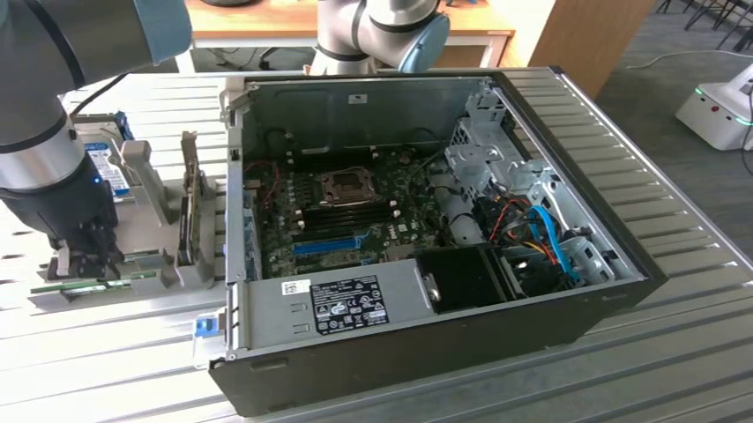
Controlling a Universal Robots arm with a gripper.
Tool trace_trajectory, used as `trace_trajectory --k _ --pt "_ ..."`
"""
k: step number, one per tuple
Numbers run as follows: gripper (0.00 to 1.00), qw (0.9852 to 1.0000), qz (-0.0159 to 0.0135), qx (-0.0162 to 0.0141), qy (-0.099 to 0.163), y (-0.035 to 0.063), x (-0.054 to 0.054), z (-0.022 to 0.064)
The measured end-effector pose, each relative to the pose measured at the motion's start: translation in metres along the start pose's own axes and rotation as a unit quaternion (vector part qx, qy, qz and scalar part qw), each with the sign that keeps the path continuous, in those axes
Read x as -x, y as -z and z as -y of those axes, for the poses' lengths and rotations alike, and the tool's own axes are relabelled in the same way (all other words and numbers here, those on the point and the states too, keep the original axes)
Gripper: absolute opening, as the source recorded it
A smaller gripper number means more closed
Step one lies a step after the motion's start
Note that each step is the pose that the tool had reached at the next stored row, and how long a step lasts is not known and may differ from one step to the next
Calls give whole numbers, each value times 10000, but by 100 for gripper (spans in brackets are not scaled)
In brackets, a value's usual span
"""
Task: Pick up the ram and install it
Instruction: 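Pick up the ram and move it above insertion slot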
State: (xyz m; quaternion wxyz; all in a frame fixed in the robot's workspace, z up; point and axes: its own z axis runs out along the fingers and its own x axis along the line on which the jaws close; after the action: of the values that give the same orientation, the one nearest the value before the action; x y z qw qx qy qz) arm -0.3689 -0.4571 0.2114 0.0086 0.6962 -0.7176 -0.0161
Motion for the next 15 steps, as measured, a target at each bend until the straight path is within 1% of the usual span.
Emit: trace_trajectory --k 5,12,15 --pt "31 10000 0 1 0 -1 -2 0" --pt "31 10000 0 0 0 0 -52 2" --pt "31 10000 0 0 -1 0 -54 2"
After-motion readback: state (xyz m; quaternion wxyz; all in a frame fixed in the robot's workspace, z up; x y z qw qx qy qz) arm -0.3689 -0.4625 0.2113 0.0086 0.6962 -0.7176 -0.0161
